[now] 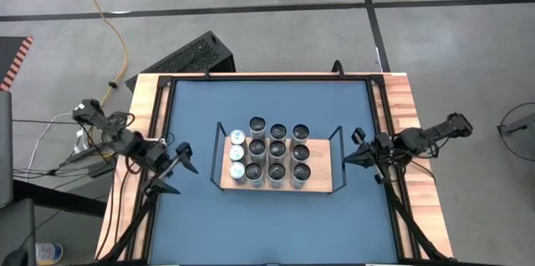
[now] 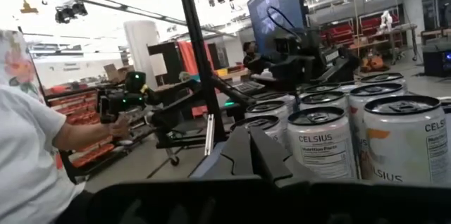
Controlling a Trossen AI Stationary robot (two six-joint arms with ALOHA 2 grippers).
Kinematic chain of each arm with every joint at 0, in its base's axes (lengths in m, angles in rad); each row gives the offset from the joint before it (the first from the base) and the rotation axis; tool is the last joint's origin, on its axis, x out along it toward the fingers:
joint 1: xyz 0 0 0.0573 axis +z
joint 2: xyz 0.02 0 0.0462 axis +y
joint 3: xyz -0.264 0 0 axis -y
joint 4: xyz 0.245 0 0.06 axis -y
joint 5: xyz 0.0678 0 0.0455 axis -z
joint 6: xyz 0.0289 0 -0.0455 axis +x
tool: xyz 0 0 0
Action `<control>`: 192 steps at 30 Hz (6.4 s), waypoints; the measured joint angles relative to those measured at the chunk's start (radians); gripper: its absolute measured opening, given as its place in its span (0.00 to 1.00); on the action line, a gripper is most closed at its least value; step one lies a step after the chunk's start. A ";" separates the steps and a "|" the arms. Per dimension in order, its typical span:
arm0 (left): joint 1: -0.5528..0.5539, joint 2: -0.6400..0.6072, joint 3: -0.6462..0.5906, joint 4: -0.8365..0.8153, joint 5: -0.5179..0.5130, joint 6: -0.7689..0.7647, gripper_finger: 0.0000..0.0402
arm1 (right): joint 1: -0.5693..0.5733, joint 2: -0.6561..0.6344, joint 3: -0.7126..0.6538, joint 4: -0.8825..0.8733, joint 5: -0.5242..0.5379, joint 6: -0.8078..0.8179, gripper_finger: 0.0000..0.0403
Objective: Place canned beverage on shelf
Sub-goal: Return to Home Position
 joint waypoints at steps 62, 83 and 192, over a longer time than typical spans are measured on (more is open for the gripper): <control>-0.003 -0.187 -0.099 -0.315 -0.055 0.014 0.87 | 0.001 0.048 -0.004 -0.129 -0.023 -0.176 0.00; -0.003 -0.187 -0.099 -0.315 -0.055 0.014 0.87 | 0.001 0.048 -0.004 -0.130 -0.024 -0.177 0.00; -0.003 -0.187 -0.099 -0.315 -0.055 0.015 0.87 | 0.001 0.047 -0.004 -0.130 -0.024 -0.176 0.00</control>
